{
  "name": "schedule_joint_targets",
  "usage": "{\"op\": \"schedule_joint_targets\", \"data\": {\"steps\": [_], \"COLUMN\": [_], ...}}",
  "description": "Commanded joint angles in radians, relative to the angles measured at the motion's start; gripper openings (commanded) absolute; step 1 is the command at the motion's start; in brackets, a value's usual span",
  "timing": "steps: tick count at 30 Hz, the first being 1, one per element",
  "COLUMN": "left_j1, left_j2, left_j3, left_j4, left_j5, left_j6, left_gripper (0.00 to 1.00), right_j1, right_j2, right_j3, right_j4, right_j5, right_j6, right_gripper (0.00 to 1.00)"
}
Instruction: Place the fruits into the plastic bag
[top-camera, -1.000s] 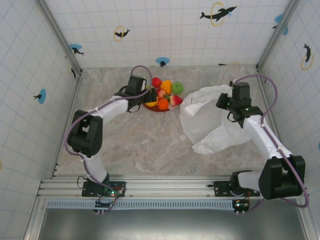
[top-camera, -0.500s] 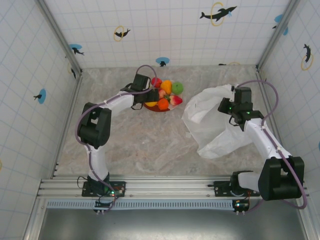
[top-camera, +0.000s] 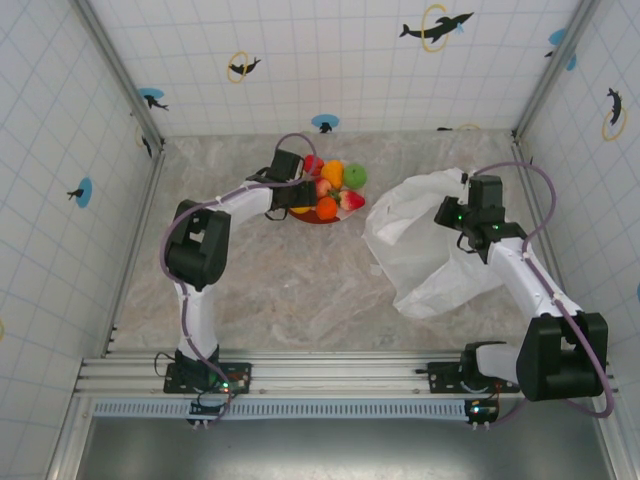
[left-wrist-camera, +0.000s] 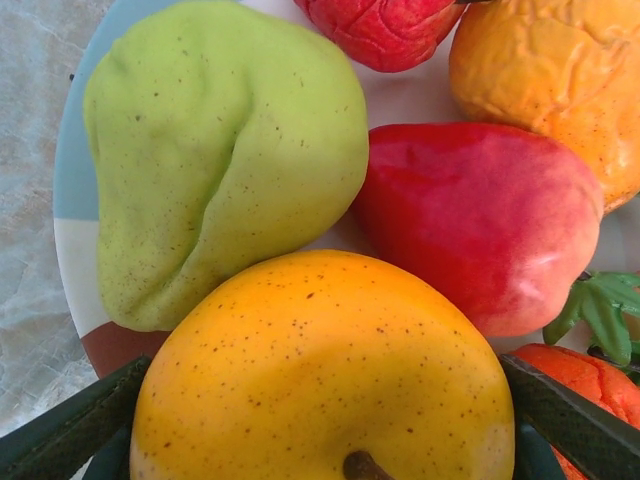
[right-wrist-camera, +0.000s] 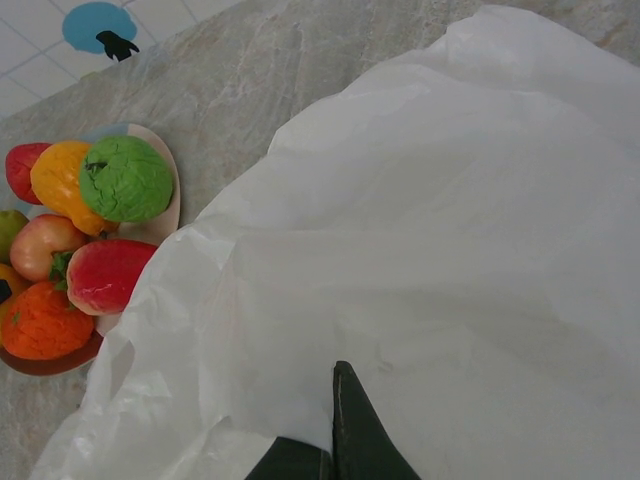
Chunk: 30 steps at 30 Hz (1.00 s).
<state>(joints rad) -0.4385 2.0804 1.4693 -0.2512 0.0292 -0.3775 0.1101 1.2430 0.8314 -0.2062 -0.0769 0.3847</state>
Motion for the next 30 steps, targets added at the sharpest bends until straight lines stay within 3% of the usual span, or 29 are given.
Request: {"op": "schedule_joint_targets", "data": {"steps": [1,11,16,20,25,30], "left_j1": [-0.002,-0.002,-0.002,-0.015,-0.144,-0.382], "left_j2": [0.018,-0.099,-0.244,-0.414,-0.589,-0.624], "left_j3": [0.022,-0.073,-0.2,-0.379,-0.59,-0.673], "left_j4": [-0.025,0.022,0.074,0.154,0.256,0.335], "left_j5": [-0.011,-0.047,-0.057,0.009,0.088,0.1], "left_j6": [-0.01,-0.022,-0.036,-0.063,-0.064,-0.007], "left_gripper": [0.84,0.75,0.72,0.69,0.68,0.68], "right_j1": [-0.005,-0.004,-0.003,-0.001,0.0,0.002], "right_j2": [-0.011,-0.019,-0.021,-0.023,-0.009,0.017], "right_j3": [-0.019,-0.02,-0.029,-0.042,-0.037,-0.015], "right_j4": [0.031,0.022,0.027,0.039,0.047,0.056], "right_j5": [-0.01,-0.01,-0.028,-0.049,-0.068,-0.091], "right_j6": [0.009,0.017,0.035,0.059,0.087,0.121], "right_gripper": [0.0,0.0,0.0,0.0,0.0,0.0]}}
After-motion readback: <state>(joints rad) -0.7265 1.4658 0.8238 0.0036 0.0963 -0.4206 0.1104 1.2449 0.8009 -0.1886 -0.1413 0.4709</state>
